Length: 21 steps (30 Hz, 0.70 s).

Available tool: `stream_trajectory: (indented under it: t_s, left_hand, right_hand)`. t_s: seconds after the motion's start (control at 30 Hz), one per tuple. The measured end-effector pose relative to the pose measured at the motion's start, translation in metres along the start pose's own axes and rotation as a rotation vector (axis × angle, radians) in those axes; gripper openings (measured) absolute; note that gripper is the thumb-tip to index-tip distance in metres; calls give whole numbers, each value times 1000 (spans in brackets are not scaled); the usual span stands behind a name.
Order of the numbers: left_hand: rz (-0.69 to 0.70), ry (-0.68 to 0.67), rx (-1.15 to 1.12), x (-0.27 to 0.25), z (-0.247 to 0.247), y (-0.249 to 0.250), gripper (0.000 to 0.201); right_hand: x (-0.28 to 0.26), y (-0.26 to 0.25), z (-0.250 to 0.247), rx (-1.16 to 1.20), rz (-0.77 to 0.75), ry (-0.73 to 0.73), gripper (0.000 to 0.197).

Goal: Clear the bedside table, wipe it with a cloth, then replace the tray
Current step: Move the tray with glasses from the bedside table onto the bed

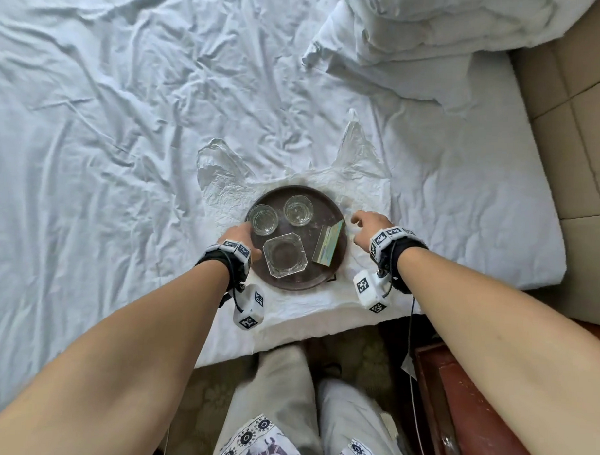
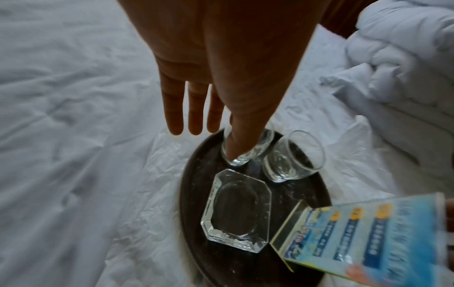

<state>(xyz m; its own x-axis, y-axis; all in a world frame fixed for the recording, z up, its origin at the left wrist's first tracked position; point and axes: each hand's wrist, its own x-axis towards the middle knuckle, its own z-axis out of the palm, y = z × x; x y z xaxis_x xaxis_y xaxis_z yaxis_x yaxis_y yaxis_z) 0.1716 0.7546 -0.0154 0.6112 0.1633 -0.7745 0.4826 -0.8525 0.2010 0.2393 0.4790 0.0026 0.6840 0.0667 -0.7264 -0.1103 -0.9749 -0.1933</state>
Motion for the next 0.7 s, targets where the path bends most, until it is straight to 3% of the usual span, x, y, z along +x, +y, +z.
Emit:
stream_trajectory:
  t_s: [0.37, 0.7]
  left_hand:
    - [300, 115, 245, -107, -19, 90, 61]
    - [574, 48, 476, -221, 73, 211, 62]
  right_hand:
    - [-131, 54, -31, -67, -11, 99, 51]
    - [-291, 184, 20, 127, 158, 255, 45]
